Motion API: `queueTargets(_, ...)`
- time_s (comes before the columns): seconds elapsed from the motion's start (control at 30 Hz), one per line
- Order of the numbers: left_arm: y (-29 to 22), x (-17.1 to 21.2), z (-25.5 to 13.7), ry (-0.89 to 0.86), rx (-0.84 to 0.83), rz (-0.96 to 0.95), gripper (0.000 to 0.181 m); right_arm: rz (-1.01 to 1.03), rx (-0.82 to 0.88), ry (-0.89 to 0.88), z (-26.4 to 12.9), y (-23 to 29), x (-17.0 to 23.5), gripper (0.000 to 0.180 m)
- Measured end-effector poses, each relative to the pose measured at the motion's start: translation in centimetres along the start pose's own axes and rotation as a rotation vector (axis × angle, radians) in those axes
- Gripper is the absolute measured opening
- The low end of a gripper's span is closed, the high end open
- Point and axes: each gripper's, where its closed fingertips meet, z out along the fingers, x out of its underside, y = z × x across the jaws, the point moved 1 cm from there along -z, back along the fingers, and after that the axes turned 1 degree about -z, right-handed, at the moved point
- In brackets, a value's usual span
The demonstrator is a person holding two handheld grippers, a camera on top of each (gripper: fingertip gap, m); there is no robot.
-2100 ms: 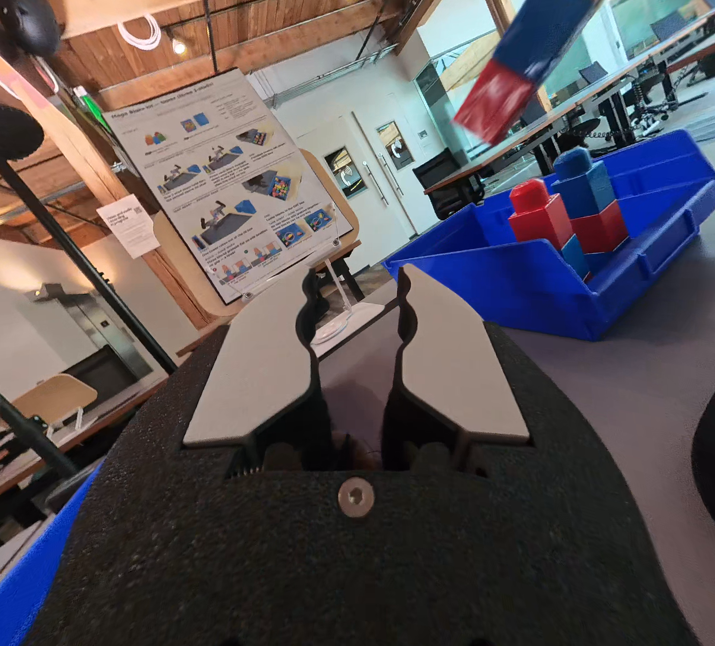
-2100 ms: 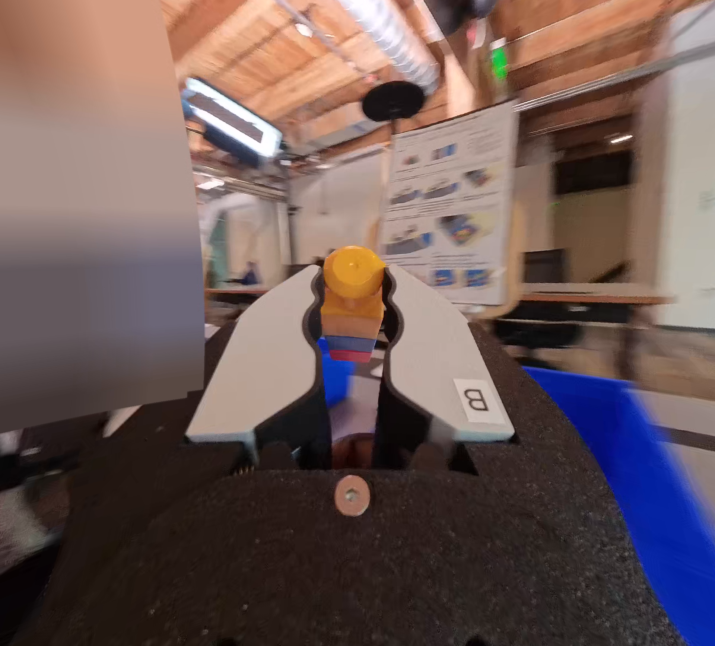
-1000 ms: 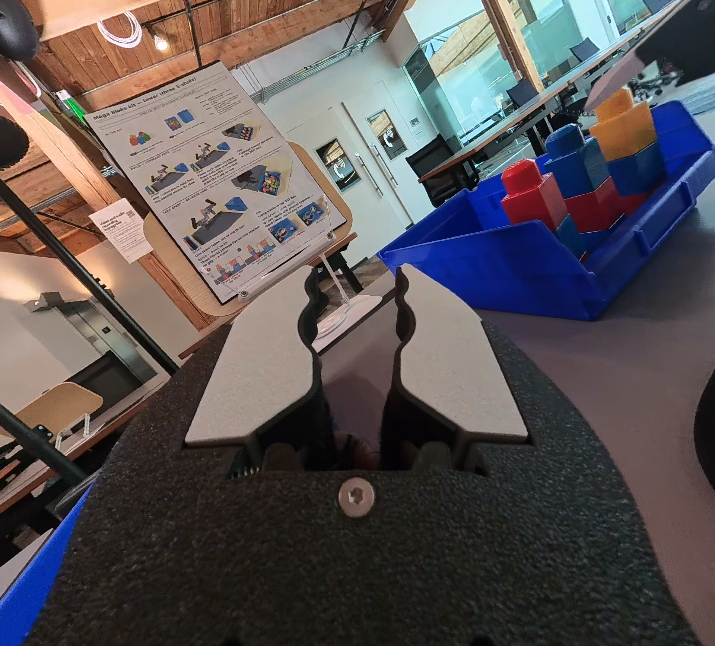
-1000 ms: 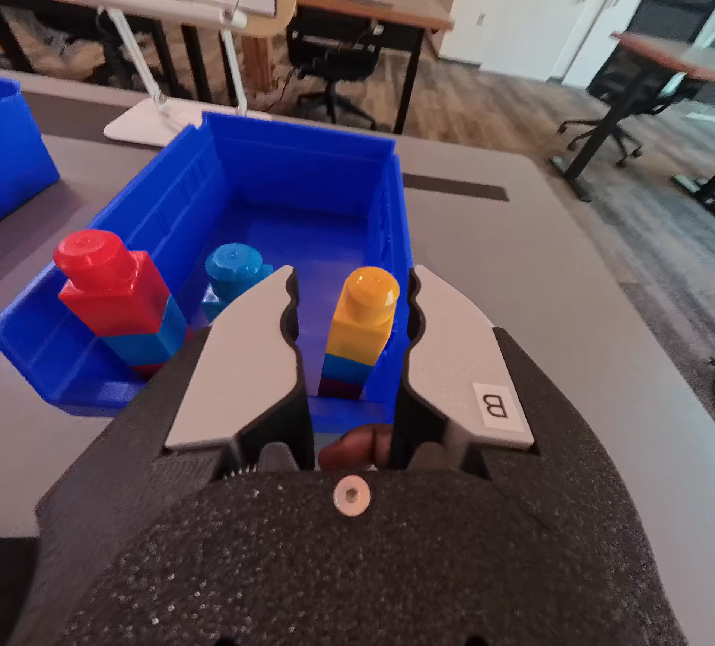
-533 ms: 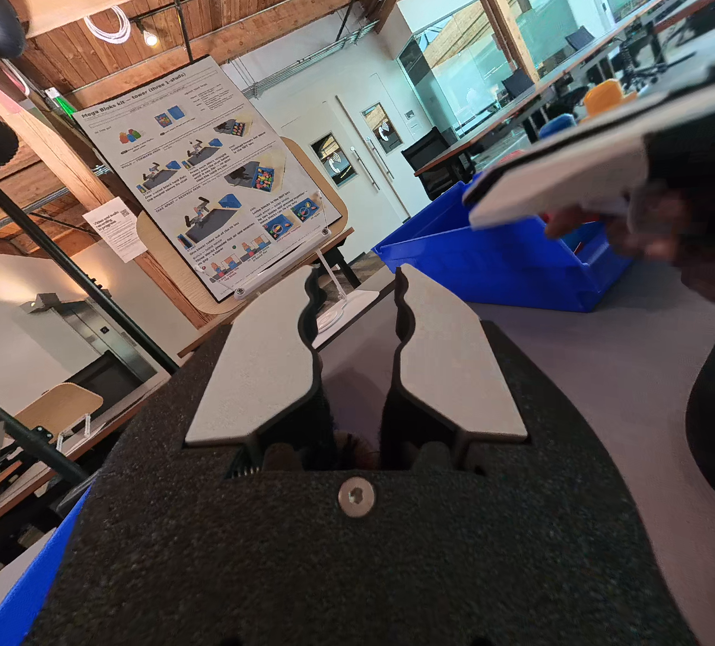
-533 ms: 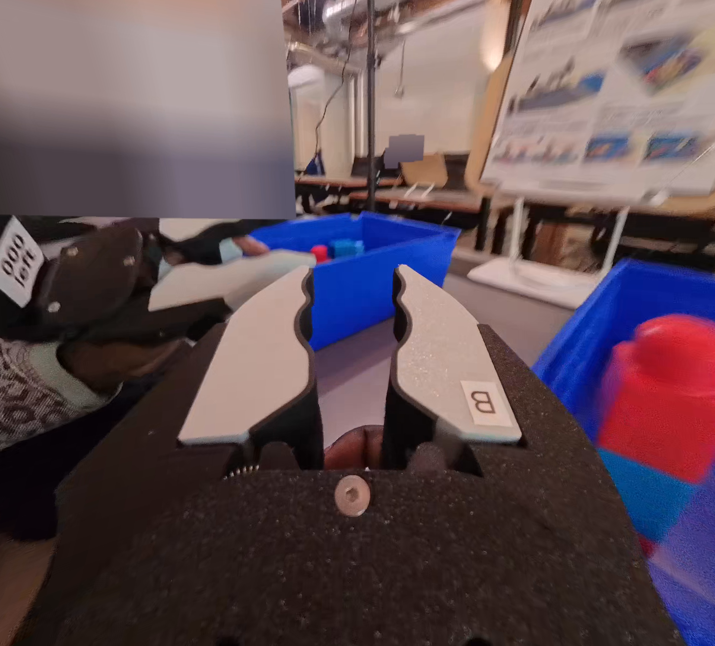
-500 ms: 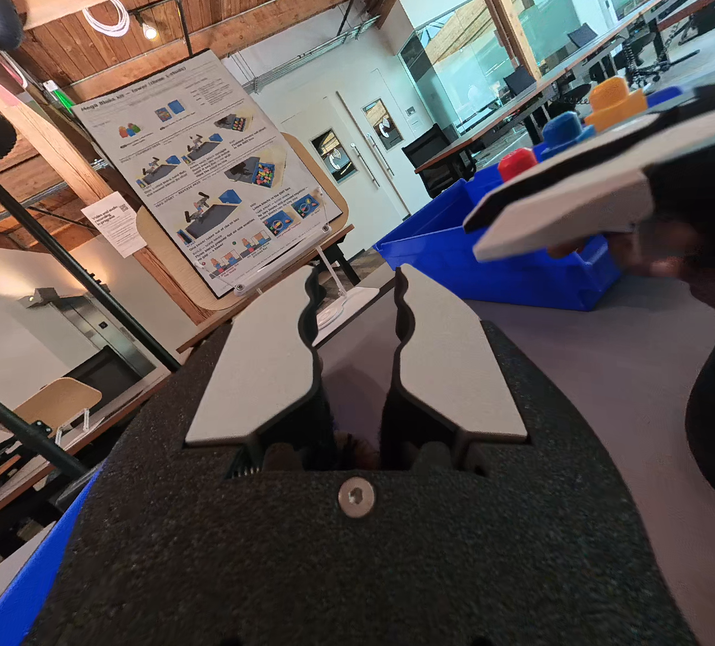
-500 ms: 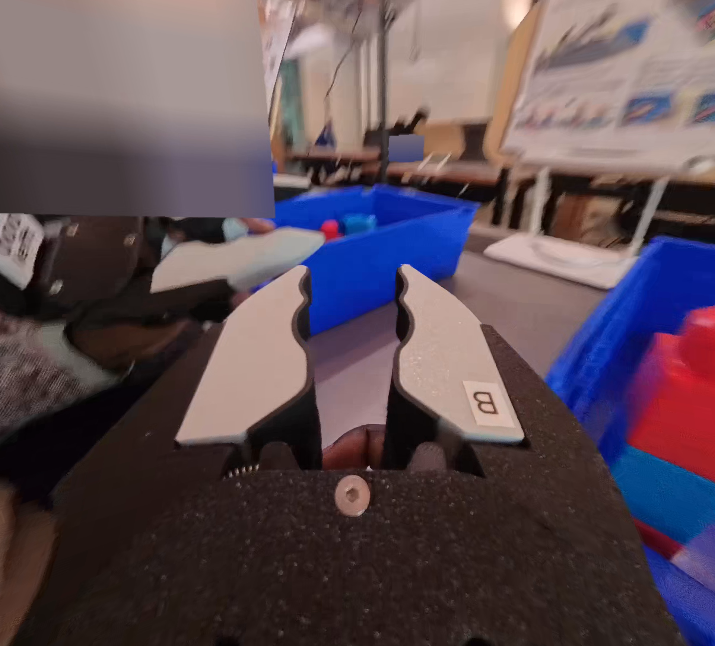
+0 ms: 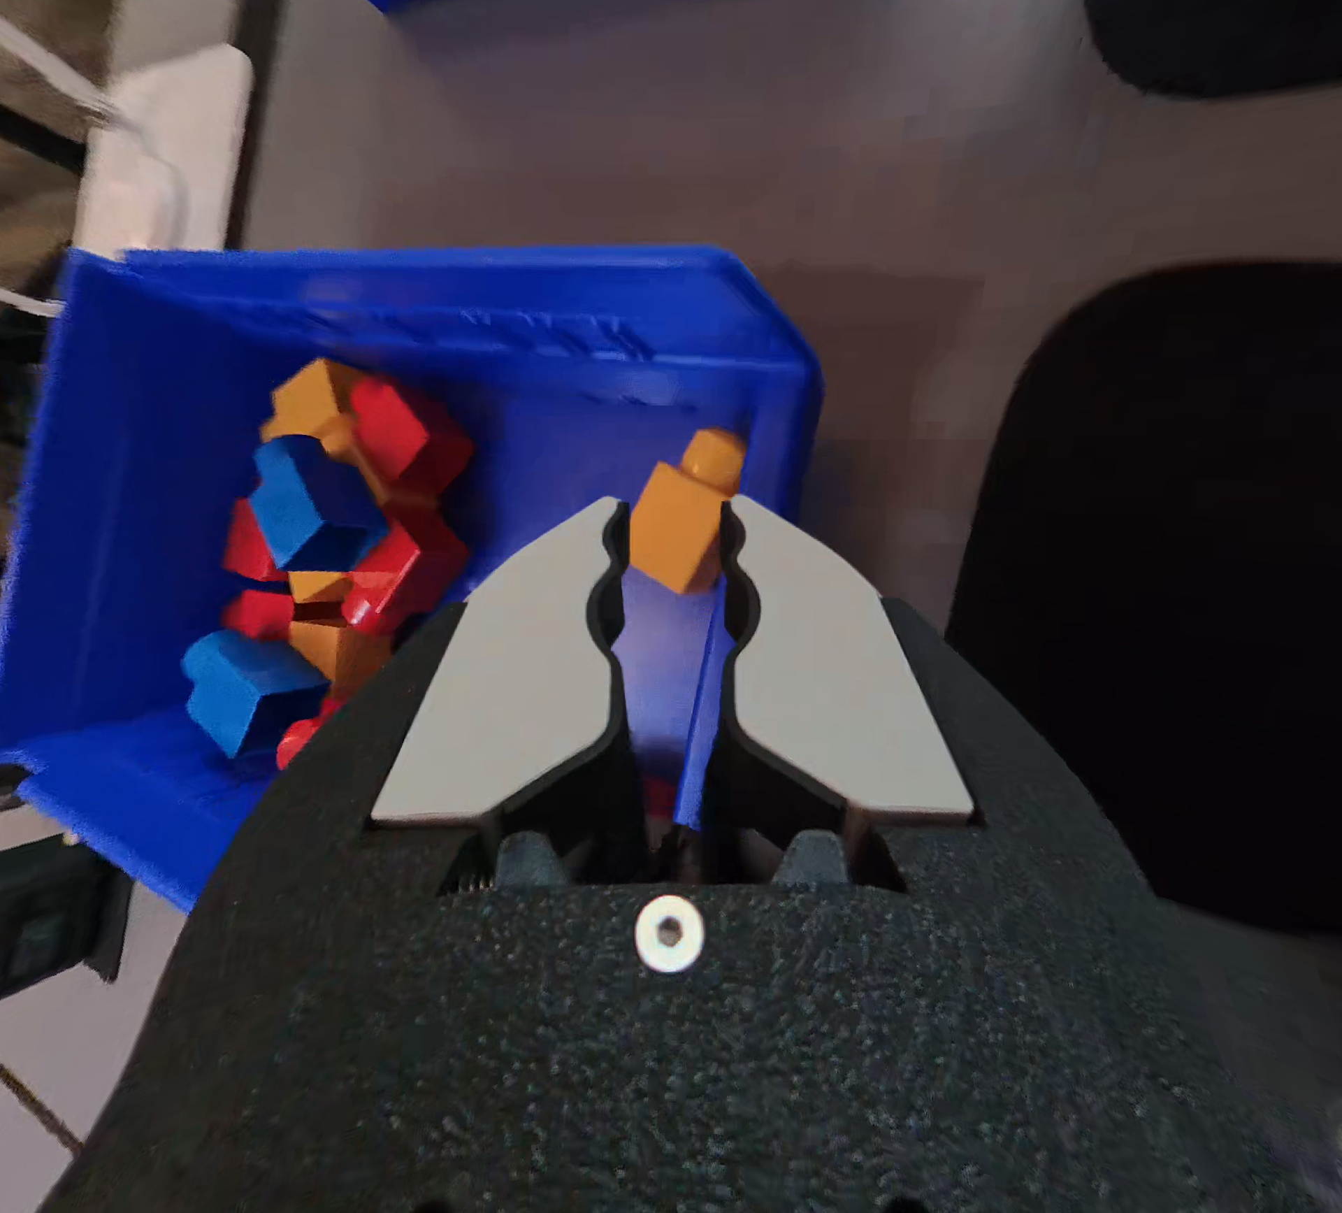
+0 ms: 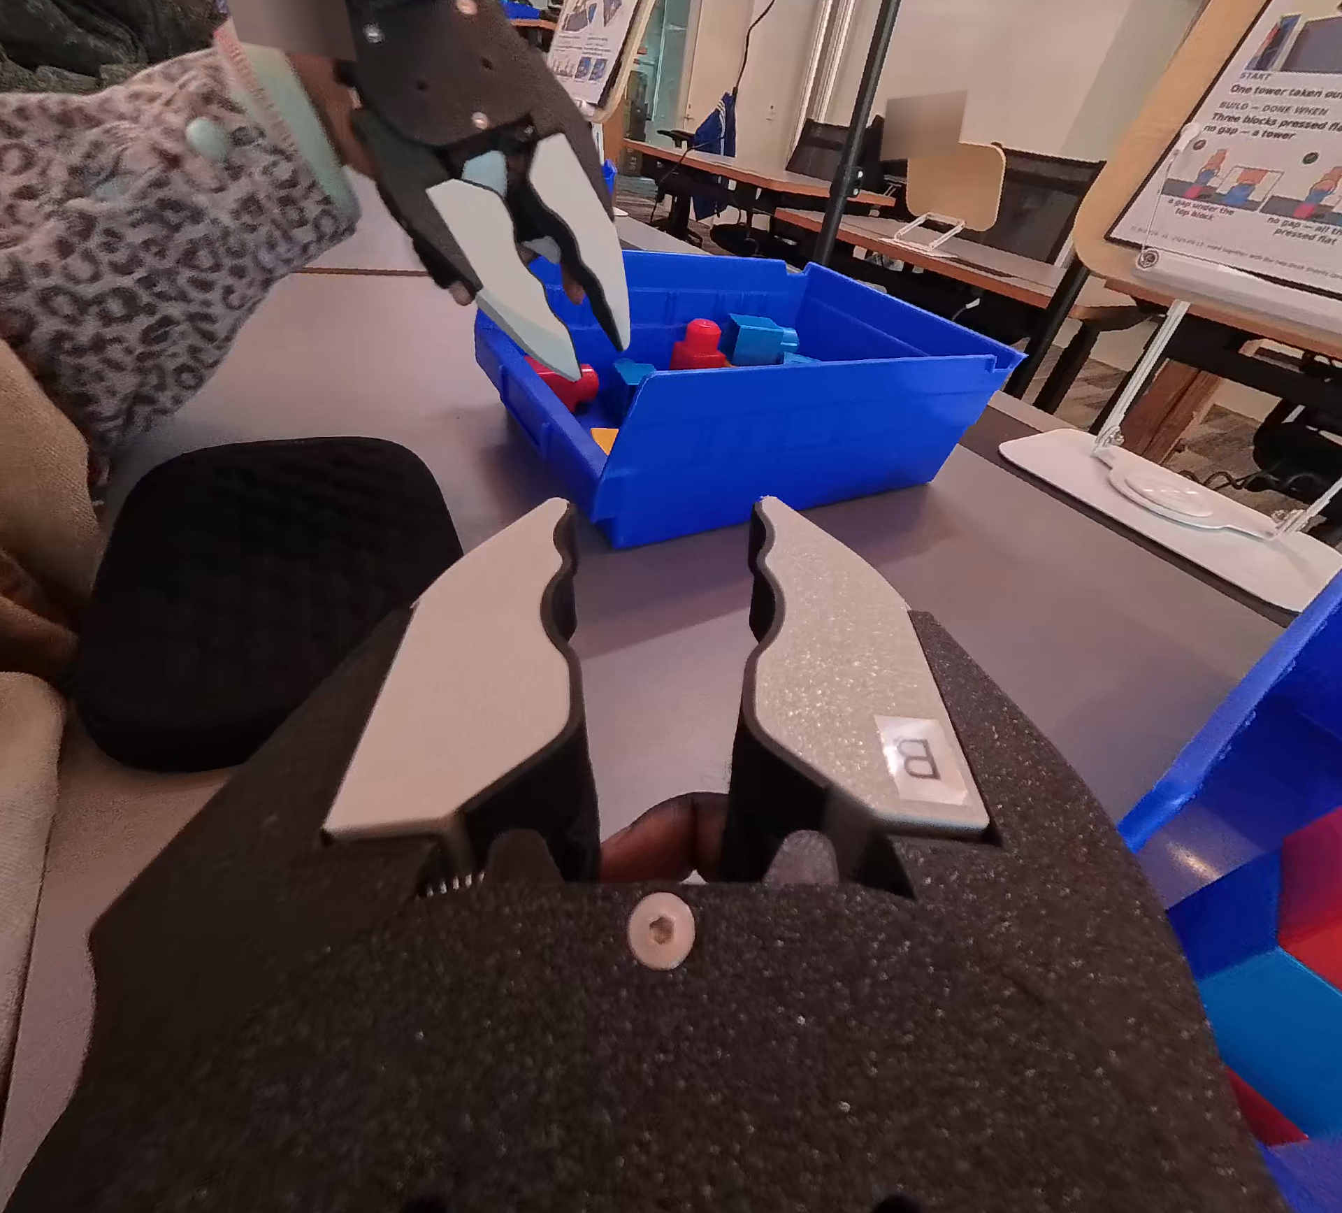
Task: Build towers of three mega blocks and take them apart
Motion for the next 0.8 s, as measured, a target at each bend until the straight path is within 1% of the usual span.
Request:
queueTargets(0.13, -0.1, 1.7, 1.0, 0.194, 0.244, 0.062, 0.026, 0.008, 0.002, -0.006, -0.1, -0.1, -0.1, 0.045)
queueTargets(0.2, 0.9, 2.2, 1.7, 0.282, 0.243, 0.119, 0.025, 0.014, 0.004, -0.013, -0.1, -0.2, -0.1, 0.045)
queueTargets(0.27, 1.7, 2.1, 2.4, 0.312, 0.251, 0.192, 0.026, 0.021, 0.007, -0.02, -0.2, -0.3, -0.2, 0.045)
queueTargets(0.3, 1.8, 2.0, 2.8, 0.319, 0.269, 0.205, 0.026, 0.024, 0.007, -0.022, -0.2, -0.3, -0.2, 0.045)
queueTargets(0.37, 1.1, 2.2, 3.2, 0.361, 0.358, 0.203, 0.027, 0.028, 0.008, -0.026, -0.2, -0.3, -0.2, 0.045)
queueTargets(0.43, 0.6, 2.9, 3.4, 0.433, 0.422, 0.224, 0.03, 0.031, 0.01, -0.028, -0.3, -0.4, -0.2, 0.045)
queueTargets(0.53, 0.8, 3.8, 4.1, 0.51, 0.432, 0.255, 0.03, 0.036, 0.011, -0.028, -0.2, -0.4, -0.2, 0.044)
queueTargets(0.57, 1.0, 3.7, 4.5, 0.499, 0.417, 0.264, 0.035, 0.036, 0.01, -0.027, -0.2, -0.4, -0.2, 0.044)
queueTargets(0.63, 1.0, 3.5, 5.3, 0.463, 0.404, 0.303, 0.038, 0.034, 0.008, -0.025, -0.2, -0.4, -0.2, 0.044)
queueTargets(0.73, 1.0, 3.4, 5.4, 0.426, 0.406, 0.278, 0.039, 0.033, 0.008, -0.022, -0.1, -0.4, -0.1, 0.044)
queueTargets(0.8, 1.0, 3.0, 5.6, 0.355, 0.395, 0.242, 0.038, 0.035, 0.009, -0.023, -0.1, -0.4, -0.1, 0.044)
